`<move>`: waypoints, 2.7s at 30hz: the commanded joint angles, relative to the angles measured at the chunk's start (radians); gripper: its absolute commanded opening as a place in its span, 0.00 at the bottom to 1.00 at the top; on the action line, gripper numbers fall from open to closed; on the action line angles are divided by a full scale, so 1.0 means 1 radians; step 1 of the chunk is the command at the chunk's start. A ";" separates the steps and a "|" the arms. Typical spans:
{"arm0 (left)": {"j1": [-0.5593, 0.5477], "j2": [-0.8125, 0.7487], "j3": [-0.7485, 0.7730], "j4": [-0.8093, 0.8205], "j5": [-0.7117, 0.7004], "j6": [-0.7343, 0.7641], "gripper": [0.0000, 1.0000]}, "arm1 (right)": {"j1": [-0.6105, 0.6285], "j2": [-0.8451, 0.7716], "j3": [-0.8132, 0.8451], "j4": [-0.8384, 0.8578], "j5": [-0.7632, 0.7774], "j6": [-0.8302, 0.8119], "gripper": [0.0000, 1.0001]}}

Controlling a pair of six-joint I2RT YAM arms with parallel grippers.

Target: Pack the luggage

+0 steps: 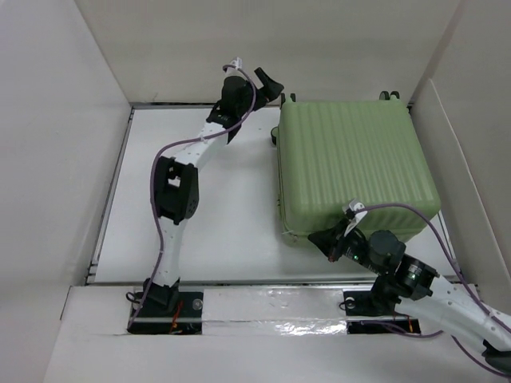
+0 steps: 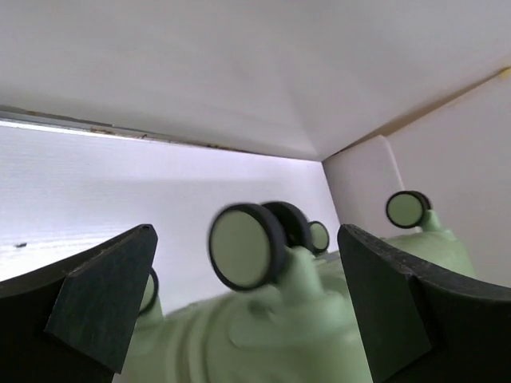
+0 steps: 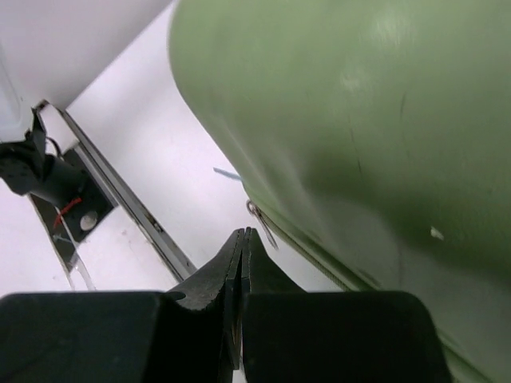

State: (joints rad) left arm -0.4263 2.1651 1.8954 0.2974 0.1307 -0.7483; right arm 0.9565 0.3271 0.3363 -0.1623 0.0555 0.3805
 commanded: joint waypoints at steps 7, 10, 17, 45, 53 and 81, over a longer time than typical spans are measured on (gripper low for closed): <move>0.023 0.326 0.475 -0.117 0.251 -0.081 0.99 | -0.002 0.024 0.038 -0.112 0.067 0.043 0.01; 0.014 0.340 0.441 -0.009 0.277 -0.143 0.99 | -0.002 0.032 0.023 -0.103 0.076 0.055 0.01; -0.031 0.378 0.334 0.239 0.351 -0.330 0.99 | -0.002 0.021 0.012 -0.140 0.119 0.109 0.10; 0.356 -0.233 -0.764 1.028 0.238 -0.479 0.00 | -0.303 0.288 0.127 0.046 0.197 -0.081 0.36; 0.365 -0.490 -1.202 1.149 0.143 -0.470 0.00 | -0.570 0.656 0.309 0.333 -0.193 -0.302 0.39; 0.377 -0.657 -1.202 0.797 0.110 -0.309 0.00 | -0.697 0.497 -0.065 0.642 -0.539 -0.273 0.40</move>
State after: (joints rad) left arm -0.0109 1.5497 0.6746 1.0279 0.0998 -1.1221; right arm 0.2626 0.8040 0.2401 0.3653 -0.4297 0.1368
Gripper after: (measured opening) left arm 0.519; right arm 0.403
